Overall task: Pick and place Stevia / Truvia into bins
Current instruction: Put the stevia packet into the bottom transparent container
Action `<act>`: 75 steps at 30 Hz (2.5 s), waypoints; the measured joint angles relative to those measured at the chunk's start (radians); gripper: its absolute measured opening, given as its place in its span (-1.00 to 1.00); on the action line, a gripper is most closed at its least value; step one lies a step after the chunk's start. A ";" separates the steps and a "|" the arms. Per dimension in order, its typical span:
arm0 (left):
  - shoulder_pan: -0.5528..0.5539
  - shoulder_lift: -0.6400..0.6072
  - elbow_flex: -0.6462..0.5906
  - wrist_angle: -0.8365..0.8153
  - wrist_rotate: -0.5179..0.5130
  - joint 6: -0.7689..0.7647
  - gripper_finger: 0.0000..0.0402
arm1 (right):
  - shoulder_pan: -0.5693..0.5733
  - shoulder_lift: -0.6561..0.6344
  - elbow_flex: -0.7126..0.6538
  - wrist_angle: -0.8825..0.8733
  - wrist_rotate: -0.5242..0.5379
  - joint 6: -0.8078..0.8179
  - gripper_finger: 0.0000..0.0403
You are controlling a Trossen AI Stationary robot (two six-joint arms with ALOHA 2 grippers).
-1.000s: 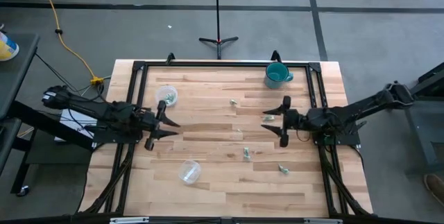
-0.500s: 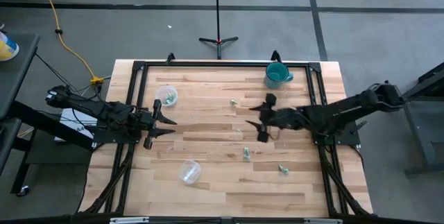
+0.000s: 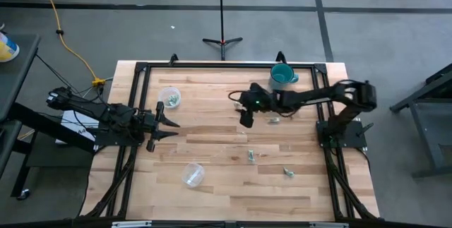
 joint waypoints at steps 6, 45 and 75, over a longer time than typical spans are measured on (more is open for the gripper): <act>0.000 0.000 0.000 -0.019 0.000 0.002 -0.22 | -0.017 0.136 0.051 -0.037 -0.001 0.024 0.09; 0.000 0.000 0.000 -0.037 0.001 0.006 -0.22 | -0.114 0.276 0.074 0.010 -0.056 0.010 0.09; 0.000 0.000 0.000 -0.051 0.001 0.005 -0.22 | -0.113 0.287 0.074 0.036 -0.063 0.007 -0.54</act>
